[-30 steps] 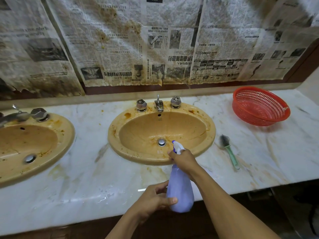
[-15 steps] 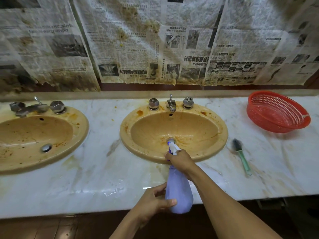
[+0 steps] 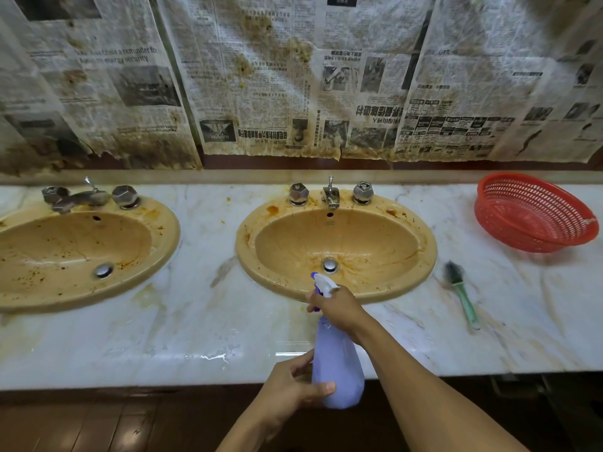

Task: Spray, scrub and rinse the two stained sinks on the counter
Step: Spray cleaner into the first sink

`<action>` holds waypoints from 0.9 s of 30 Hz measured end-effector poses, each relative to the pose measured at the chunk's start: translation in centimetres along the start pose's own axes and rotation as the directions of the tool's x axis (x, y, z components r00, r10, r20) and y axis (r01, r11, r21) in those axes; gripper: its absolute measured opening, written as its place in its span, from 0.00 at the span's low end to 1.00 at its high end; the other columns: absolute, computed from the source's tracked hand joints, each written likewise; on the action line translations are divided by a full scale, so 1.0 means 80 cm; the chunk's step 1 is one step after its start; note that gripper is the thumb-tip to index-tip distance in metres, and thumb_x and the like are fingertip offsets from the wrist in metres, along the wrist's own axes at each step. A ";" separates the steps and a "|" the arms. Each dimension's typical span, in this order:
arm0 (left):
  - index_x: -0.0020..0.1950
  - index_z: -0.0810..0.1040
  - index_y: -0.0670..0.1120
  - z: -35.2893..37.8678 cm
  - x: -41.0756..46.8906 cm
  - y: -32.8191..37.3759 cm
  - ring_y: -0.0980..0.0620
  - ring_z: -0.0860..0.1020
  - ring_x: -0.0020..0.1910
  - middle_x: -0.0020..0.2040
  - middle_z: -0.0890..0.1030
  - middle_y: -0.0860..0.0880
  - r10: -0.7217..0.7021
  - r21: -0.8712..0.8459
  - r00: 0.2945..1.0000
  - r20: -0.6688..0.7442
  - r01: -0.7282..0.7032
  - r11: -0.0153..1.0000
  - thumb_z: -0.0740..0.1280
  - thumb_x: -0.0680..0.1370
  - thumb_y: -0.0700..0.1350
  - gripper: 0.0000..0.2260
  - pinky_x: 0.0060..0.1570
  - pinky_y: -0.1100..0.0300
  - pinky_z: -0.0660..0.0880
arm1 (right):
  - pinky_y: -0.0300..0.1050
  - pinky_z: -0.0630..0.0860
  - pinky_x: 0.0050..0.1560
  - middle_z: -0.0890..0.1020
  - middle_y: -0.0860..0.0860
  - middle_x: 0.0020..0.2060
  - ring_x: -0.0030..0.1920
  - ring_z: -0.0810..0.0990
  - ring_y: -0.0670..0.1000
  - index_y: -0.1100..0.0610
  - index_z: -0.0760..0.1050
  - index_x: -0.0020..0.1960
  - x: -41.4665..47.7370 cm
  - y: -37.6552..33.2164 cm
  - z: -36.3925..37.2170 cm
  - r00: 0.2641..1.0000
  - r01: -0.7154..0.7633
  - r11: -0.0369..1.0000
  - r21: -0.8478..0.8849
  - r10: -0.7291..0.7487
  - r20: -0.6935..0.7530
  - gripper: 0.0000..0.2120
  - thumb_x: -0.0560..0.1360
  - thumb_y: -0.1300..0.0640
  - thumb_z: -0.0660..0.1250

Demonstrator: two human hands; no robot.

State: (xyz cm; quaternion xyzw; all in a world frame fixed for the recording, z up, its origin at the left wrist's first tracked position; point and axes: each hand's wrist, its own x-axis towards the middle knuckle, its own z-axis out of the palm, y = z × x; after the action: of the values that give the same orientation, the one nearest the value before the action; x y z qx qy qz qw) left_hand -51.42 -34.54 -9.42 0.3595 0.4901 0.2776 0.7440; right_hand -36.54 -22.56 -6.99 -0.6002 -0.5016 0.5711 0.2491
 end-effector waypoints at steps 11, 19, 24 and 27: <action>0.70 0.80 0.51 0.039 0.006 0.000 0.45 0.83 0.61 0.62 0.84 0.47 -0.019 0.073 0.999 0.049 0.015 0.997 0.83 0.69 0.46 0.31 0.57 0.47 0.82 | 0.41 0.77 0.42 0.81 0.50 0.48 0.49 0.81 0.51 0.50 0.64 0.79 -0.026 0.031 -0.045 0.998 -0.008 0.997 0.071 0.012 -0.057 0.28 0.80 0.55 0.66; 0.68 0.82 0.51 0.098 0.025 -0.003 0.44 0.83 0.62 0.61 0.85 0.45 -0.031 0.160 0.989 0.144 0.007 0.987 0.81 0.72 0.43 0.25 0.57 0.47 0.82 | 0.46 0.78 0.50 0.82 0.51 0.53 0.46 0.80 0.51 0.47 0.70 0.75 -0.055 0.067 -0.102 0.948 -0.075 0.997 -0.026 0.063 -0.311 0.24 0.80 0.58 0.64; 0.67 0.82 0.52 0.113 0.036 -0.001 0.46 0.83 0.61 0.61 0.85 0.46 -0.044 0.193 0.983 0.178 0.009 0.981 0.80 0.72 0.43 0.24 0.57 0.49 0.81 | 0.39 0.75 0.48 0.80 0.51 0.50 0.44 0.80 0.47 0.43 0.66 0.72 -0.067 0.080 -0.128 0.968 -0.015 0.996 0.093 0.038 -0.246 0.22 0.81 0.55 0.66; 0.67 0.82 0.52 0.127 0.040 0.001 0.48 0.83 0.59 0.60 0.85 0.46 -0.048 0.224 0.978 0.204 0.001 0.975 0.79 0.73 0.42 0.23 0.53 0.53 0.81 | 0.44 0.77 0.47 0.84 0.52 0.43 0.43 0.80 0.49 0.53 0.76 0.59 -0.070 0.087 -0.143 0.950 -0.057 0.986 0.158 0.102 -0.297 0.09 0.80 0.54 0.68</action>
State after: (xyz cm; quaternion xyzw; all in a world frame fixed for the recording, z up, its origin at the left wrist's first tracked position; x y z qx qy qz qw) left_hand -40.82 -34.69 -8.38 0.4615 0.4419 0.1723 0.7497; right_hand -22.71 -27.01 -8.06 -0.6804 -0.3891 0.5172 0.3437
